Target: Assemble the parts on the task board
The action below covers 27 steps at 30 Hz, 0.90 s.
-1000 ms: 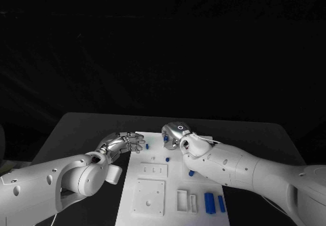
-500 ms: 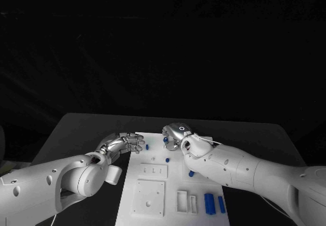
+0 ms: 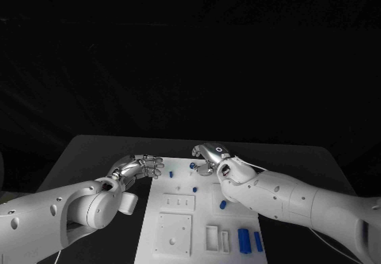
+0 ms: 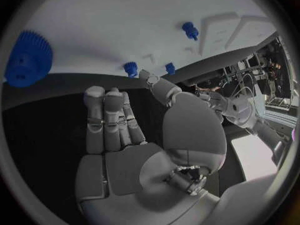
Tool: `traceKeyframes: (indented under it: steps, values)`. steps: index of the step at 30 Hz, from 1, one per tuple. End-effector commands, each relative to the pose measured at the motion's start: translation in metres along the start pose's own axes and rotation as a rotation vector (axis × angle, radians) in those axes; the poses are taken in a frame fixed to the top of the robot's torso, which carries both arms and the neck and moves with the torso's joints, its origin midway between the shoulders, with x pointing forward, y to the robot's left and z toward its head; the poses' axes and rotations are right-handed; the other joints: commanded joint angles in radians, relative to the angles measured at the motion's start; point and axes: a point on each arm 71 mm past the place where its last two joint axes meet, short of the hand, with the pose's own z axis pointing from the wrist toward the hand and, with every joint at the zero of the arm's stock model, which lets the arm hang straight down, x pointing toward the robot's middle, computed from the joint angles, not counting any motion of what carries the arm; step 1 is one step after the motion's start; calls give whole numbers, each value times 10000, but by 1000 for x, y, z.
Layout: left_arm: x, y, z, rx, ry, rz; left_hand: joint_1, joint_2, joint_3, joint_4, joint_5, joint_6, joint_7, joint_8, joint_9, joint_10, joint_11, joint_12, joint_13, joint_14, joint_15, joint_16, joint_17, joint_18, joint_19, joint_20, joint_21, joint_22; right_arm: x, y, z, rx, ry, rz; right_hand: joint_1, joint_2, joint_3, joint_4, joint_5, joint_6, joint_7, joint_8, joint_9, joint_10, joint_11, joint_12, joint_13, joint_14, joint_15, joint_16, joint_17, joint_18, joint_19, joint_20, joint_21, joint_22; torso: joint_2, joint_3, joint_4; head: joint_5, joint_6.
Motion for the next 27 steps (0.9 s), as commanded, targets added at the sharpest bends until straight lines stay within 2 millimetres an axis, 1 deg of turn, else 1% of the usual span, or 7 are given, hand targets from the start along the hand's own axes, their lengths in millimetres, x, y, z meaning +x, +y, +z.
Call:
traceKeyframes:
  steps: [1,10,18,20,22,23,27]
  values:
    - [-1,-2,0,113,-72,21,-17,-56,-2,-49,-4,38,25,-47,17,-52,-5,-68,-6,-69,12,18,-15,184,-57,-18,47,-11,-10,0,-1,-58,-428,206,64,35,66,27,-79,19,33,45,0,188,-50,78,-21,-11,-26,-23,-30,993,-29,31,-62,-21,-32,42,-118,50,78]
    - [-9,-1,0,136,-241,66,-4,-48,7,-51,1,39,23,-50,22,-50,-5,-69,-5,-67,11,20,-15,185,-56,-19,50,-12,-49,-33,-14,303,-648,671,379,148,375,282,-343,531,79,353,68,1380,-440,578,165,133,-403,138,-73,993,226,-38,5,16,-135,115,-281,80,161]
    - [-12,-1,-1,180,-223,49,41,-6,42,-61,31,46,19,-55,38,-38,-8,-68,0,-59,7,27,-15,188,-51,-21,59,-17,-50,-63,-16,1128,874,369,26,88,-222,394,-281,672,-349,421,116,3622,-1185,2682,1913,115,-1169,408,36,993,363,-281,114,122,-197,161,-398,128,177]
    - [-12,-1,-1,175,-211,46,48,0,47,-65,40,49,18,-56,41,-37,-9,-68,1,-58,7,28,-15,188,-50,-21,62,-17,-48,-64,-16,1187,1178,234,-102,9,-721,259,-6,568,-583,314,85,2888,-1319,5154,4381,154,-1047,516,79,993,406,-339,140,167,-209,191,-449,166,163]
    - [-12,-1,0,152,-194,42,50,0,48,-67,42,50,18,-56,42,-36,-9,-68,1,-59,7,28,-15,188,-51,-21,62,-17,-46,-65,-17,1239,1395,160,-92,-66,-938,122,171,461,-535,220,45,2073,-1260,7160,6338,256,-932,962,399,993,518,-379,321,267,-207,218,-458,189,151]
    - [-12,0,0,143,-188,41,50,-1,48,-67,43,50,18,-56,43,-36,-9,-68,1,-59,7,28,-15,188,-51,-21,62,-18,-45,-66,-17,1271,1493,125,-238,133,-1002,213,190,389,-339,168,22,1777,-1193,7741,6919,220,-1039,1049,483,977,531,-370,364,271,-209,229,-456,195,145]
    - [-10,0,0,123,-118,25,67,-3,54,-82,55,54,15,-58,49,-36,-9,-70,2,-62,8,28,-16,188,-55,-21,65,-19,-41,-73,-16,1523,1920,-137,-369,90,-1139,191,302,100,-200,-43,-109,981,-1034,9802,8876,81,-968,1487,943,993,551,-461,735,284,-199,216,-429,173,131]
